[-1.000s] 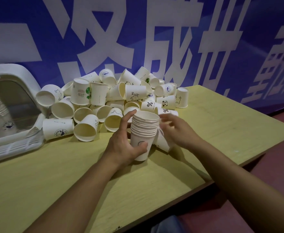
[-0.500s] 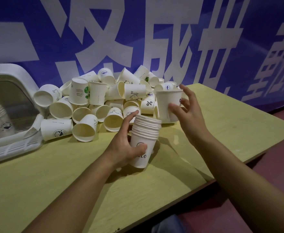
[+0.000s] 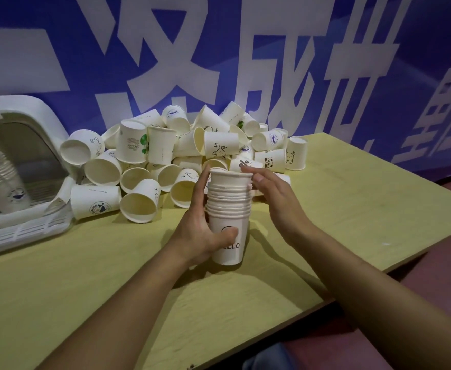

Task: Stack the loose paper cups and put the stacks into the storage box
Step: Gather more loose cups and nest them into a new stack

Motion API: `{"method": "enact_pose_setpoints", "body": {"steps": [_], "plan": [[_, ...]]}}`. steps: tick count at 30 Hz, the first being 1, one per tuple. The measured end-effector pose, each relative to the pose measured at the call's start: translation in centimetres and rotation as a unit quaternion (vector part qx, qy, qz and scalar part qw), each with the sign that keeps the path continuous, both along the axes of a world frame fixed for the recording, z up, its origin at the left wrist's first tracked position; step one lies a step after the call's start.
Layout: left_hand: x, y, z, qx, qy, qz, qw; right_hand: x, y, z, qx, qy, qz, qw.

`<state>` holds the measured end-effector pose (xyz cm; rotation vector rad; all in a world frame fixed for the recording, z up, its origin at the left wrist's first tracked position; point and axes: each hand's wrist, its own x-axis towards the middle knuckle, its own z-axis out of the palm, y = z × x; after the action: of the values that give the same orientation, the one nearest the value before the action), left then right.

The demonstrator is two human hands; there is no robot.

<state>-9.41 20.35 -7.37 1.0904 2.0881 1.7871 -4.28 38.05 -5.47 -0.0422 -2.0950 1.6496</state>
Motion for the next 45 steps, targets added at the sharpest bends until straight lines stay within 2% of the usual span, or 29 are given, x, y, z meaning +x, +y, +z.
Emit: {"method": "enact_pose_setpoints", "body": {"steps": [3,5,7,9,11,16,17,18,19,21,22,24,26,28,32,36,41,45], "plan": [[-0.2,-0.2,-0.1,-0.007,-0.005,0.014,1.000,-0.1,1.4,0.2,0.049,-0.011,0.021,0.999],[-0.7,-0.3,-0.2,-0.016,-0.010,0.022,1.000,-0.5,3.1,0.1,0.156,0.004,-0.013,0.988],[-1.4,-0.5,-0.5,-0.017,-0.024,0.025,0.999,-1.7,5.6,-0.5,0.324,-0.001,-0.087,0.942],[-1.8,-0.7,-0.7,-0.010,-0.042,0.026,0.999,-2.9,7.9,-1.3,0.447,-0.094,-0.114,0.882],[-1.9,-0.8,-0.6,0.004,-0.066,0.027,0.997,-3.4,9.0,-2.3,0.489,-0.182,-0.104,0.847],[-2.0,-0.7,-0.9,0.034,-0.129,0.011,0.991,-3.9,8.9,-3.0,0.524,-0.125,-0.154,0.828],[-1.9,-0.6,-0.9,0.040,-0.138,0.010,0.990,-3.9,8.6,-2.8,0.506,-0.112,-0.165,0.839],[-1.8,-0.6,-1.0,0.042,-0.140,0.010,0.989,-3.9,8.2,-2.4,0.460,-0.088,-0.170,0.867],[-1.8,-0.5,-1.1,0.040,-0.136,0.011,0.990,-3.7,7.5,-1.7,0.381,-0.054,-0.167,0.908],[-1.6,-0.4,-1.0,0.024,-0.117,0.013,0.993,-3.2,5.6,0.4,0.161,0.017,-0.131,0.978],[-1.5,-0.3,-0.9,0.015,-0.102,0.016,0.995,-3.0,4.6,1.6,0.062,0.039,-0.110,0.991],[-1.2,-0.4,-0.6,-0.012,-0.065,0.025,0.998,-3.1,2.6,3.7,-0.041,0.059,-0.083,0.994],[-0.7,-0.6,0.1,-0.052,-0.031,0.029,0.998,-3.0,0.7,5.3,-0.054,0.066,-0.051,0.995],[-0.6,-0.7,1.0,-0.076,0.000,0.044,0.996,-2.9,-1.0,5.8,-0.027,0.055,-0.006,0.998],[-1.2,-2.4,2.1,-0.064,0.043,0.101,0.992,-2.9,-3.6,5.6,-0.014,0.018,0.047,0.999],[-1.9,-5.3,1.4,-0.059,0.045,0.125,0.989,-3.5,-5.9,4.6,0.005,-0.004,0.042,0.999],[-1.5,-6.9,0.3,-0.077,0.043,0.153,0.984,-4.2,-8.6,3.5,-0.039,0.006,0.053,0.998],[-1.4,-6.9,-0.2,-0.067,0.039,0.173,0.982,-4.5,-9.3,3.1,0.019,0.023,0.059,0.998]]}}
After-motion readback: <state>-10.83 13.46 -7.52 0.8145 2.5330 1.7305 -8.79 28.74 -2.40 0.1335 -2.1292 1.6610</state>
